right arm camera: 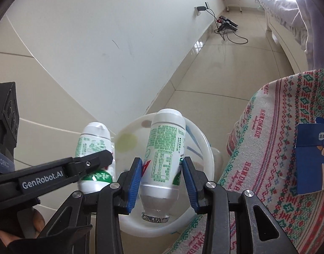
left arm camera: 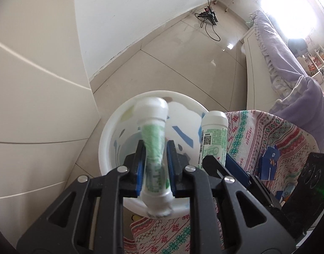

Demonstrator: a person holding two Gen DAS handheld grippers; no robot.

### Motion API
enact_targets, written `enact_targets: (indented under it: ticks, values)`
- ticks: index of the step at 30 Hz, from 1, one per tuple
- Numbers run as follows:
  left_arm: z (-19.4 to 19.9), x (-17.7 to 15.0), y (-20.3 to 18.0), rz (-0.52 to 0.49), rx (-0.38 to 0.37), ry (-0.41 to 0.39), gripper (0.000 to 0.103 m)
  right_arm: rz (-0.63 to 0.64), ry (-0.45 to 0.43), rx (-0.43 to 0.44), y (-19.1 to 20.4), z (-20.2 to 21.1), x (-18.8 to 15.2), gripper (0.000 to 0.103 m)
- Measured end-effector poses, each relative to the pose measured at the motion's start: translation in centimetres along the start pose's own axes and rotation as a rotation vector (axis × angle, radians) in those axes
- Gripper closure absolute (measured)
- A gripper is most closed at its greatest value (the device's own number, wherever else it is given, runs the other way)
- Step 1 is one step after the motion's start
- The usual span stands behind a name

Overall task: Collect trash
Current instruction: 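Carry both held bottles over the white bin and open both tools, then grasp the blue cardboard box with the left tool while the right tool grasps the yellow sponge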

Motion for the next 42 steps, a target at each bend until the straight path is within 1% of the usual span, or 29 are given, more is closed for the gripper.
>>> enact_targets:
  ticks: [1, 3, 6, 10, 13, 14, 16, 18, 22, 25, 27, 29, 31, 33, 34, 36, 39, 42]
  values:
    - [-0.1, 0.1, 0.2, 0.015, -0.003, 0.009, 0.077, 0.001, 0.005, -0.005, -0.1, -0.3, 0.1, 0.063]
    - [-0.3, 0.2, 0.9, 0.059, -0.015, 0.031, 0.066, -0.001, 0.009, -0.007, -0.4, -0.7, 0.3, 0.063]
    - [0.4, 0.4, 1.4, 0.09, -0.029, 0.015, 0.062, -0.001, 0.015, -0.02, -0.8, -1.5, 0.7, 0.063]
    - [1.0, 0.5, 1.9, 0.114, -0.042, 0.0, 0.061, 0.021, 0.021, -0.033, -0.4, -2.1, 0.5, 0.063]
    - [1.1, 0.5, 1.8, 0.121, -0.037, -0.002, 0.061, 0.044, 0.036, -0.047, 0.2, -3.0, 0.5, 0.062]
    - [1.2, 0.5, 1.7, 0.121, -0.04, -0.003, 0.061, 0.042, 0.046, -0.054, 0.3, -3.4, 0.6, 0.061]
    - [1.3, 0.5, 1.3, 0.108, -0.046, -0.004, 0.06, 0.03, 0.055, -0.056, 0.4, -3.7, 0.6, 0.056]
    - [1.4, 0.4, 1.0, 0.093, -0.045, -0.006, 0.06, 0.025, 0.049, -0.061, 0.3, -3.7, 0.6, 0.053]
    - [1.6, 0.1, 0.5, 0.078, -0.048, -0.006, 0.06, 0.025, 0.029, -0.078, -0.1, -2.4, 0.3, 0.052]
    - [1.8, -0.2, -0.4, 0.061, -0.058, -0.004, 0.059, 0.031, 0.011, -0.094, -0.6, -0.4, 0.1, 0.051]
    - [1.9, -0.6, -1.4, 0.03, -0.068, -0.003, 0.059, 0.034, -0.005, -0.106, -1.0, 1.1, -0.1, 0.05]
    - [2.0, -1.0, -2.2, 0.004, -0.072, -0.006, 0.059, 0.036, -0.033, -0.1, -1.1, 3.3, -0.7, 0.048]
    - [2.1, -1.4, -3.0, -0.018, -0.081, -0.001, 0.058, 0.035, -0.06, -0.111, -1.8, 5.5, -0.9, 0.046]
    - [2.1, -1.9, -4.2, -0.044, -0.109, 0.011, 0.056, 0.039, -0.084, -0.127, -2.4, 7.6, -1.1, 0.044]
    - [2.2, -2.1, -4.7, -0.054, -0.117, 0.013, 0.054, 0.035, -0.098, -0.139, -2.9, 9.0, -1.3, 0.044]
    - [2.3, -2.8, -6.3, -0.092, -0.129, 0.014, 0.05, 0.016, -0.098, -0.153, -4.2, 11.1, -1.6, 0.043]
    - [2.3, -3.9, -8.3, -0.14, -0.152, 0.024, 0.047, -0.027, -0.093, -0.191, -6.6, 14.3, -2.0, 0.043]
    - [2.0, -5.1, -10.6, -0.176, -0.203, 0.061, 0.045, -0.058, -0.111, -0.242, -9.0, 18.0, -2.8, 0.041]
Point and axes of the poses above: each gripper's, at about its wrist camera, not at the fingertips, and z roughly against the way its jaws point, y to its left, x to its top, the point moved 3 cm from there along -z, roughly the way its jaws point, and after that the axes turned 8 degrees about z, right-handed, at the moved point
